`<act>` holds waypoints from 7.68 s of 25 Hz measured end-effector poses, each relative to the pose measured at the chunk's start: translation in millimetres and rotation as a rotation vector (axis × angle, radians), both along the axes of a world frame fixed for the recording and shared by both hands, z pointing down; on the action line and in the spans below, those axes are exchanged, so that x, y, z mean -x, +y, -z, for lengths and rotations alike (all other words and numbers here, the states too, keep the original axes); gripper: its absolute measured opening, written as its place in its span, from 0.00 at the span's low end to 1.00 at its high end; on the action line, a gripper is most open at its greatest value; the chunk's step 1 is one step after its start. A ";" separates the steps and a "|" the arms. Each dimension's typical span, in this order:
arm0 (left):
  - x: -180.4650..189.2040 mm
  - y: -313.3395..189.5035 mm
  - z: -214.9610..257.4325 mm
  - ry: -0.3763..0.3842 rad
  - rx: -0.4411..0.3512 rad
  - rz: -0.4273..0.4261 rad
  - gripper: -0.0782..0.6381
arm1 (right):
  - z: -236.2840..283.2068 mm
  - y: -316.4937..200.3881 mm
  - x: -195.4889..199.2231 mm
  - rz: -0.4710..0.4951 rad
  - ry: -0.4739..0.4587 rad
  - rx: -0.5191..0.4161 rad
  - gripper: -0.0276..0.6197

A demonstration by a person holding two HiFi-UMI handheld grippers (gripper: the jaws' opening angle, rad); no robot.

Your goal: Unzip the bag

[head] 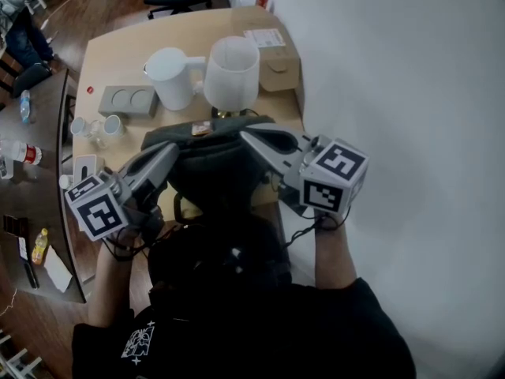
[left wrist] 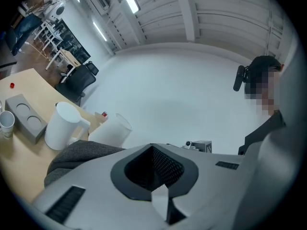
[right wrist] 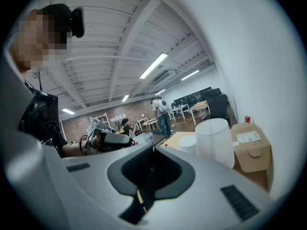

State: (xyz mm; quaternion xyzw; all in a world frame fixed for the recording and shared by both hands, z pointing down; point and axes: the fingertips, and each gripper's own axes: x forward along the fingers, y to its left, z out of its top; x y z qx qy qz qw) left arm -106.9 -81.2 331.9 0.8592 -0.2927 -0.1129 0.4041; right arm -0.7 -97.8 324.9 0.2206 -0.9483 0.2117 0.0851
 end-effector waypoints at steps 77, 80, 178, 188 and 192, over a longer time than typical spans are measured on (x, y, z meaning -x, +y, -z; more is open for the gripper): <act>94.3 -16.0 -35.2 0.090 0.054 0.181 0.11 | -30.5 -44.0 -80.0 -0.199 -0.017 0.082 0.06; 94.6 -16.6 -36.2 0.090 0.056 0.181 0.11 | -32.3 -44.2 -83.6 -0.203 -0.008 0.084 0.06; 129.3 -13.9 -111.3 0.130 0.203 0.261 0.11 | -109.1 -67.8 -123.1 -0.292 -0.018 0.276 0.06; 131.0 -14.6 -117.0 0.119 0.212 0.263 0.11 | -112.2 -68.0 -123.2 -0.294 -0.029 0.289 0.06; 130.7 -14.2 -117.8 0.124 0.217 0.263 0.11 | -112.9 -67.9 -123.2 -0.296 -0.031 0.292 0.06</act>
